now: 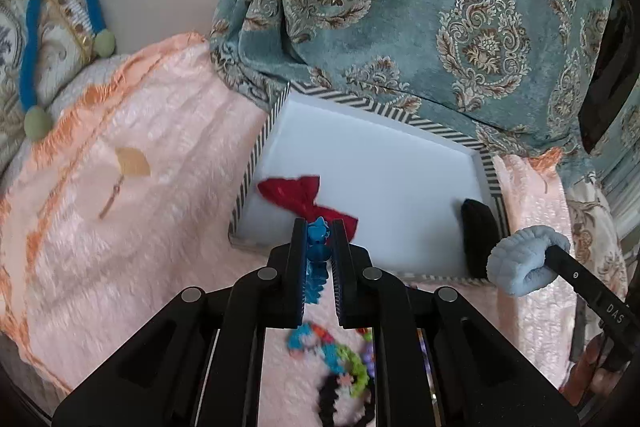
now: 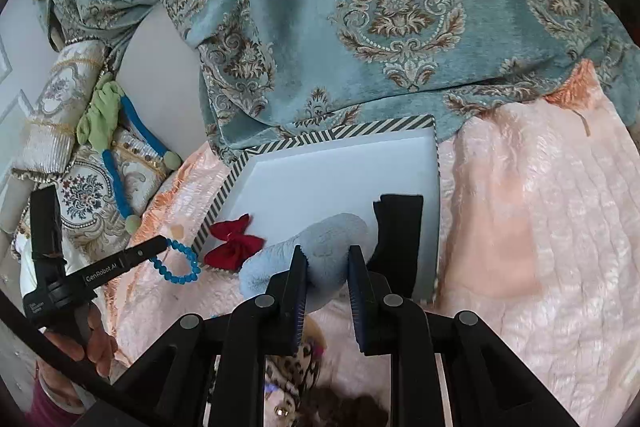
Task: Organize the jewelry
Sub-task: 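Lower the bracelet and scrunchie into the tray and open both tools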
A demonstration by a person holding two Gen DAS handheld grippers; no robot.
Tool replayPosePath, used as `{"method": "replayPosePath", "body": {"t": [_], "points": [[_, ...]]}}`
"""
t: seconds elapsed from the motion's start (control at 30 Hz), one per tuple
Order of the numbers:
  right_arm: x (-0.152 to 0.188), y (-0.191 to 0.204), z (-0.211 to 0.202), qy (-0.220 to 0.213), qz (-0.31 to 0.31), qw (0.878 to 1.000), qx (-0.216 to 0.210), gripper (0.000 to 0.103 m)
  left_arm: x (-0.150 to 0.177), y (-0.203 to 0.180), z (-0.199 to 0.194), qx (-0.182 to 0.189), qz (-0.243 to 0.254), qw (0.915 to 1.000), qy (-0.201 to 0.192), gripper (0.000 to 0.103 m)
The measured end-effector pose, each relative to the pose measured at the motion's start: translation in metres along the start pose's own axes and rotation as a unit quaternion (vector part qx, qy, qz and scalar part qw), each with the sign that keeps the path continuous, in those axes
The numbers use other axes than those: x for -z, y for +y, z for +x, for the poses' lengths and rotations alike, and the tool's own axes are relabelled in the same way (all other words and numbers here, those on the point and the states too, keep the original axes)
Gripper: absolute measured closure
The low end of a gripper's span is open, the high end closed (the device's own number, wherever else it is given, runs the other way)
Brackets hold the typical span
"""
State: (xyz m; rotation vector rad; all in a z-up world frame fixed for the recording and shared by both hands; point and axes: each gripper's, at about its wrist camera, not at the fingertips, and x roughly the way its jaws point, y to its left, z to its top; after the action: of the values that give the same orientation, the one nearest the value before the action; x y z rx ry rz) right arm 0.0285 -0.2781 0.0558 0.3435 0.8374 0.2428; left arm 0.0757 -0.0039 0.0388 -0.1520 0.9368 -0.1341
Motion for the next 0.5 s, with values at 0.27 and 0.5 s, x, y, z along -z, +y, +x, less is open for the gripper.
{"method": "replayPosePath", "body": {"t": [0.27,0.5], "points": [[-0.032,-0.012,0.036,0.01,0.005,1.0,0.009,0.085,-0.034,0.0,0.027,-0.023,0.011,0.9997,-0.005,0.093],[-0.06,-0.033,0.066,0.009,0.03,0.999,0.019,0.085,-0.061,0.004,0.063,-0.009,-0.005,0.9999,0.008,0.093]]}}
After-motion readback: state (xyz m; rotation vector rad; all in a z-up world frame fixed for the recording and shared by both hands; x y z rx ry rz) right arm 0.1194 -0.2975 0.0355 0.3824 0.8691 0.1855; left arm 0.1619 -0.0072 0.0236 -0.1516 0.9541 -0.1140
